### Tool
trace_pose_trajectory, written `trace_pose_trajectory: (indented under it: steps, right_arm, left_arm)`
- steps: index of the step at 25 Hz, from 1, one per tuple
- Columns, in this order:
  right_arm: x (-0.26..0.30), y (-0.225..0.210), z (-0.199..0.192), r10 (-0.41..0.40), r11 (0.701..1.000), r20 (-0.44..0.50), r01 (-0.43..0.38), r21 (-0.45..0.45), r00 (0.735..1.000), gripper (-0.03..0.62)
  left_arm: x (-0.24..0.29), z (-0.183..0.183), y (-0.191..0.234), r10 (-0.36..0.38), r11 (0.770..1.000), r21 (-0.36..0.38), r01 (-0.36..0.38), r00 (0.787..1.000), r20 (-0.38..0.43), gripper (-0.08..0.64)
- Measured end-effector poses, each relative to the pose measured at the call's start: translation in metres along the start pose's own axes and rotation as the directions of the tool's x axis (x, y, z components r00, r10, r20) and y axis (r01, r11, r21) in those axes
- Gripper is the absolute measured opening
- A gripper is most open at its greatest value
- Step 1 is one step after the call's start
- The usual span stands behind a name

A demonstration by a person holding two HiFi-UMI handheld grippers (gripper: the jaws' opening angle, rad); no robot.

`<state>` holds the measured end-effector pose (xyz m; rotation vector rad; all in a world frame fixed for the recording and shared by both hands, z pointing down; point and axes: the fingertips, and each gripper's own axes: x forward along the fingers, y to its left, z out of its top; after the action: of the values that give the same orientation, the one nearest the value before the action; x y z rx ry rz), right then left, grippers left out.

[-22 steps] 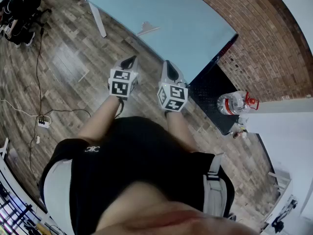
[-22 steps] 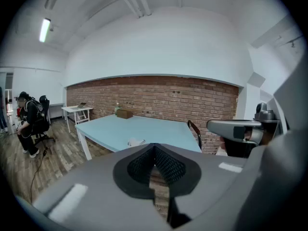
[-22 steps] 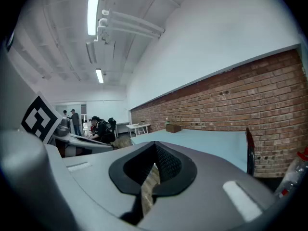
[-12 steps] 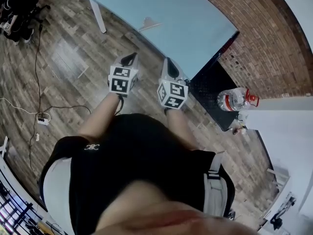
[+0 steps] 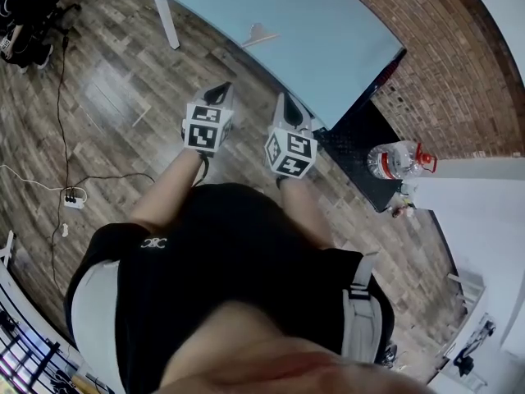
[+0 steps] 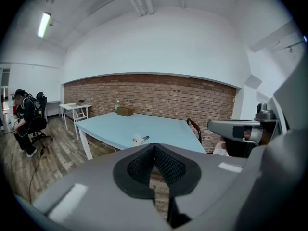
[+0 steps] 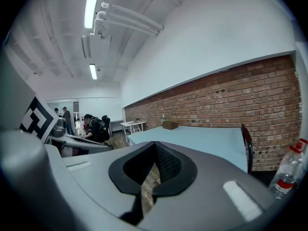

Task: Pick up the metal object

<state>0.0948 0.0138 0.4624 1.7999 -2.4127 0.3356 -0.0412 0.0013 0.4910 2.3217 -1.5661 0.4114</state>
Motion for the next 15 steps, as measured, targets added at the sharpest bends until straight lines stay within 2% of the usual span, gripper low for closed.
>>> trace_pose_trajectory:
  steps: [11, 15]
  right_arm:
    - [0.017, 0.074, -0.01, -0.02, 1.0, -0.003, 0.02, -0.013, 1.0, 0.014]
    - [0.02, 0.086, -0.015, -0.024, 0.999, -0.028, 0.024, -0.027, 0.999, 0.014]
  left_arm:
    - [-0.013, -0.01, 0.061, -0.05, 0.999, 0.018, 0.051, 0.999, -0.008, 0.001]
    - [-0.014, -0.016, 0.074, -0.061, 0.998, -0.012, 0.061, 0.998, -0.009, 0.0]
